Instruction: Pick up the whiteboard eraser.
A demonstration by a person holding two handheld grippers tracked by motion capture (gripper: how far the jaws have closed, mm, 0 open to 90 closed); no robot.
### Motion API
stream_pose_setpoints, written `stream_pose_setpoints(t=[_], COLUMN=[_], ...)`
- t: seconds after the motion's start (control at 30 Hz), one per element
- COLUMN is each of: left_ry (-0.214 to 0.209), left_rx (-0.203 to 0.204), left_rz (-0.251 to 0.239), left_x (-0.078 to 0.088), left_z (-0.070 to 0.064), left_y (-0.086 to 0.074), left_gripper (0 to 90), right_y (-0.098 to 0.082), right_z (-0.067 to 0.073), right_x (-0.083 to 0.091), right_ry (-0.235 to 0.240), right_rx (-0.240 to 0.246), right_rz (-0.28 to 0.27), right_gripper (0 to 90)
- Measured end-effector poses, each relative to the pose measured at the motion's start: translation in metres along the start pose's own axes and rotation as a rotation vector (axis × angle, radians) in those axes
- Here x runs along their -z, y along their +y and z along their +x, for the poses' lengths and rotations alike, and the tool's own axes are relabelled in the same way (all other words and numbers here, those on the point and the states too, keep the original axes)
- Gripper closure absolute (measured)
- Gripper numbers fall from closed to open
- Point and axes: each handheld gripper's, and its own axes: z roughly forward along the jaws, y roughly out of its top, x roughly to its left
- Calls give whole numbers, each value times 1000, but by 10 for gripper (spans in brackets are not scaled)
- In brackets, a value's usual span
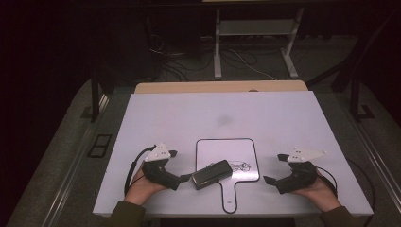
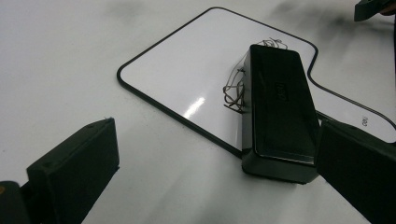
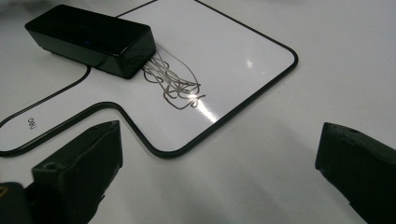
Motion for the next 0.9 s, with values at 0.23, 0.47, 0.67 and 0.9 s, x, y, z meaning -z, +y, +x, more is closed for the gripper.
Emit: stream_pose_setpoints(t=[0.23, 0.47, 0.67, 0.9], left_ry=[1, 3, 6, 1], left_rx=[5, 20, 3, -9], left_rz=[-6, -17, -18, -30], left_x=[0, 1, 3, 3], left_z=[1, 2, -1, -3], left_y=[2, 2, 5, 8], left_gripper=[0, 0, 0, 0], right_y=[-2, -2, -1, 1], right_z=[-3, -5, 0, 2], right_x=[2, 2, 1, 0], right_ry=[1, 10, 11, 9], right_rx=[-3, -4, 24, 19], right_rz=[-7, -17, -13, -19], right_gripper=[0, 0, 0, 0])
